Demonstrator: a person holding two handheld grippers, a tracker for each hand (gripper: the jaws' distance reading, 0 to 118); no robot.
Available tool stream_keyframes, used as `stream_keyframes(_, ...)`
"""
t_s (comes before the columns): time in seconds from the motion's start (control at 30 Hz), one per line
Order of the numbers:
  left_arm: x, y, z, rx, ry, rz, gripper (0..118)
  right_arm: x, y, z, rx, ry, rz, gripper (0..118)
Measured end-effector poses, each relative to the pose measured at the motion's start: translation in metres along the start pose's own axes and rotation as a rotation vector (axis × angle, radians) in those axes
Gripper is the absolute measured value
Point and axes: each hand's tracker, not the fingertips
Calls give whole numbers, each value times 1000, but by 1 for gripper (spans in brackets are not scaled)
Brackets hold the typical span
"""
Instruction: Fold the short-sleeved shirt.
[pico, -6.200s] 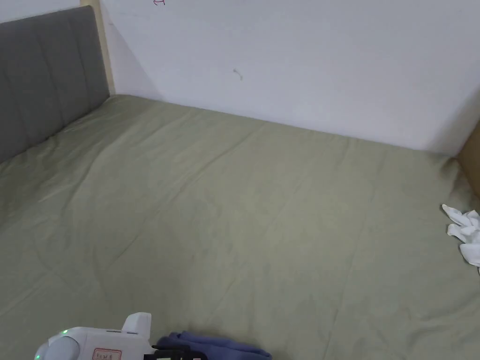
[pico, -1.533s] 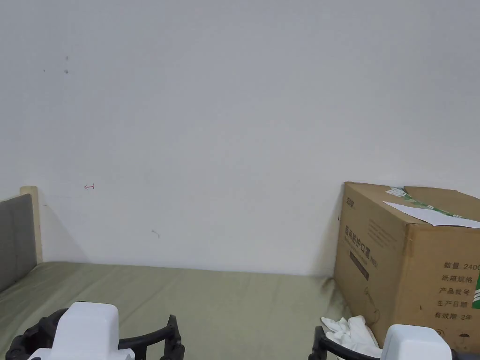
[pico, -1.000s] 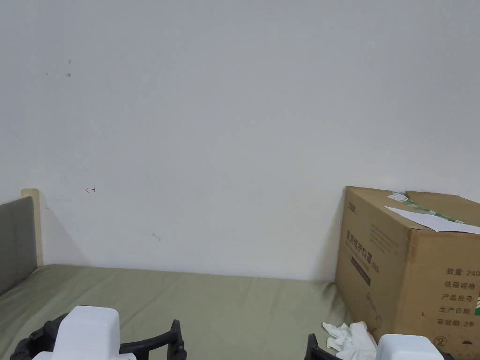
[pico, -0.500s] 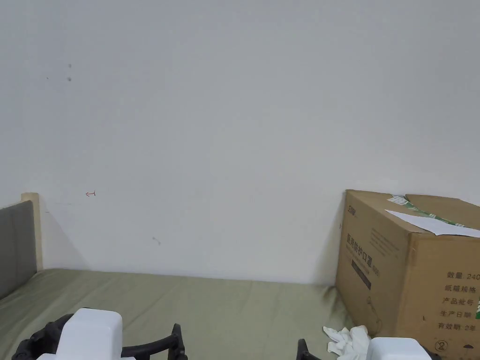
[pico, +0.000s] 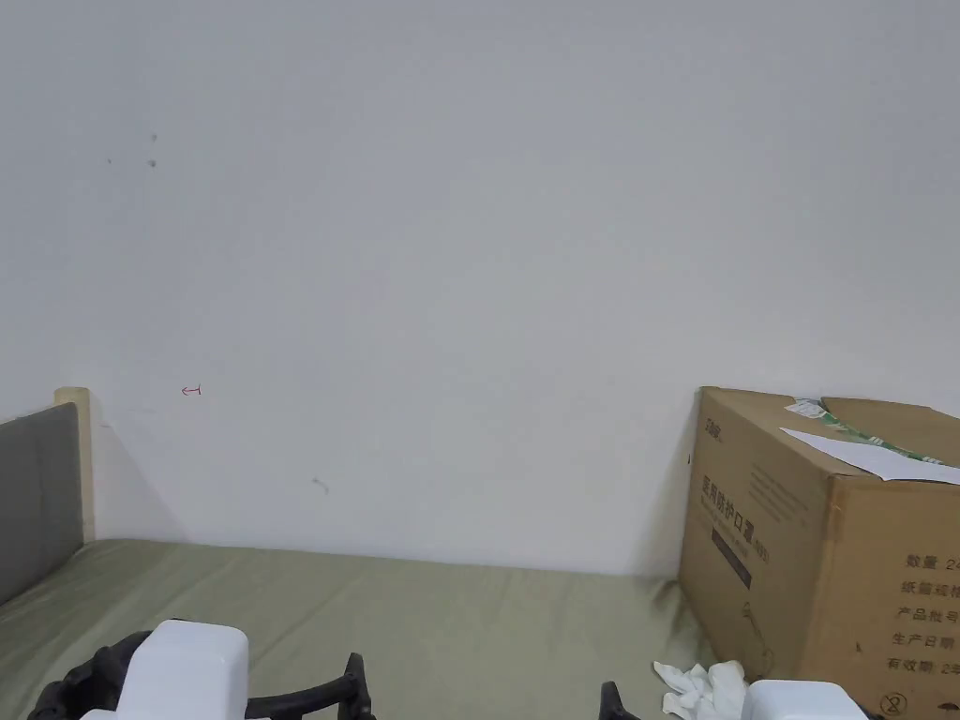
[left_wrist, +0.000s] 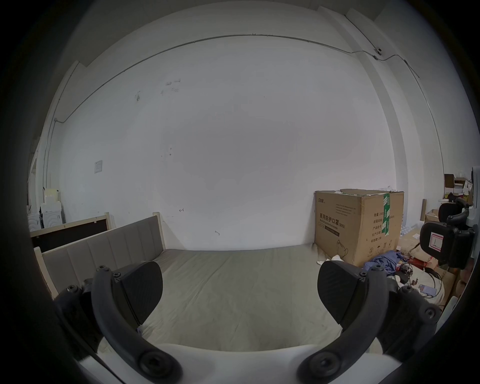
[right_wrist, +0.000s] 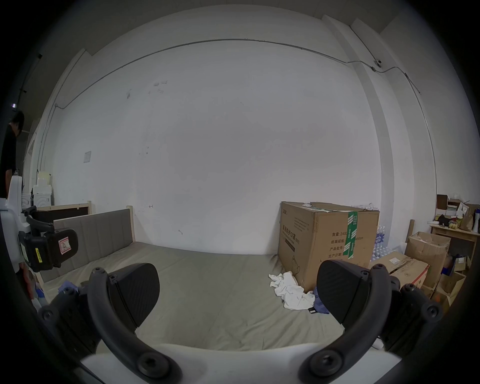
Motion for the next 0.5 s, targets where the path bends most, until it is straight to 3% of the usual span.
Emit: stream_keyframes(0.5,-1,1,0,-3,-6,-7,118,0,3,1,2,16,-10,118)
